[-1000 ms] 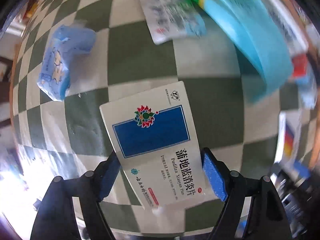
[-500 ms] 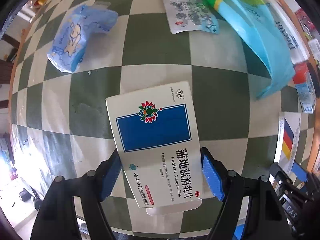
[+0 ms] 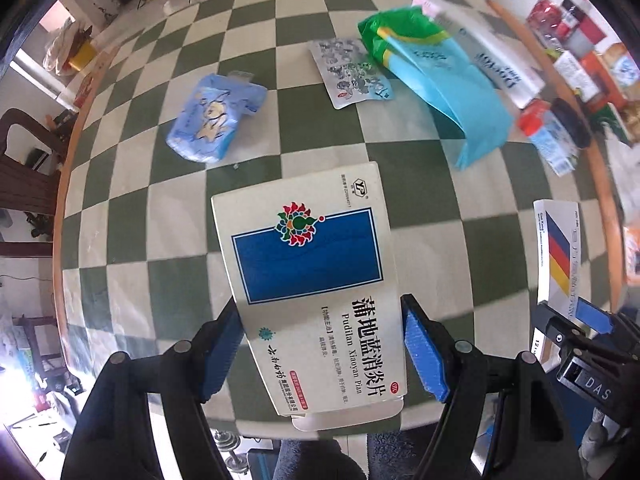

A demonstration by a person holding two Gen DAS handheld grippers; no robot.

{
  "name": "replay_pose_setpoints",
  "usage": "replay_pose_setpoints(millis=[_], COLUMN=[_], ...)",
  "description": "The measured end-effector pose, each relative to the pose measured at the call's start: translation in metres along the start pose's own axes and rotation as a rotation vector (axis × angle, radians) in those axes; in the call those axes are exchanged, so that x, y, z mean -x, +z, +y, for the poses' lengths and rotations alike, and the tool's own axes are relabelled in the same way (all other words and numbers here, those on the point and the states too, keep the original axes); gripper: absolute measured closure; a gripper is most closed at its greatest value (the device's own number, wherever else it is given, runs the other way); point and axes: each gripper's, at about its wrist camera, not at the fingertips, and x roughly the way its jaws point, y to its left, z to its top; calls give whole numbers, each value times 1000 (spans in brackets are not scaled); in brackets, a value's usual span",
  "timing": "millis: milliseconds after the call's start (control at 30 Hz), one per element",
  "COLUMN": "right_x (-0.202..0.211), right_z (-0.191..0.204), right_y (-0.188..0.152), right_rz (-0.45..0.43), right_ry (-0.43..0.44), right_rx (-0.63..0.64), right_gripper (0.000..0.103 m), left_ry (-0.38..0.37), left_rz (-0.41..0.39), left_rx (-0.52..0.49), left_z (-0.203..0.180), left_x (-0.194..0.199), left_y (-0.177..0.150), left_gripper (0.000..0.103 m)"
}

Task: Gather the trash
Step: 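Carry both boxes to the trash bin and open both grippers above it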

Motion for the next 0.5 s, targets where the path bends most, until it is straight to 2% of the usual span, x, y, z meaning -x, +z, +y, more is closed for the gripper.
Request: replay_pose_setpoints(millis=[67, 100, 233, 367, 500], right_x=[15, 24, 41, 59, 49], right_z=[-2, 4, 19, 48, 85], right_y=[-14, -21, -69, -129, -193], right_rz=[-20, -28, -81, -124, -120], right_ry=[19, 26, 67, 95, 131], right_rx=[-20, -29, -66, -98, -131], right_gripper=[28, 28, 28, 28, 28], left_ry=[-24, -33, -85, -141, -194], left_rz=[-17, -26, -64, -81, -30], left_rx=[-8, -13, -30, -33, 9], left_z=[7, 14, 50, 86, 122], left_x=[12, 22, 44, 52, 47], left_y=[-10, -4, -5, -48, -106], left_gripper=[30, 30, 30, 30, 30])
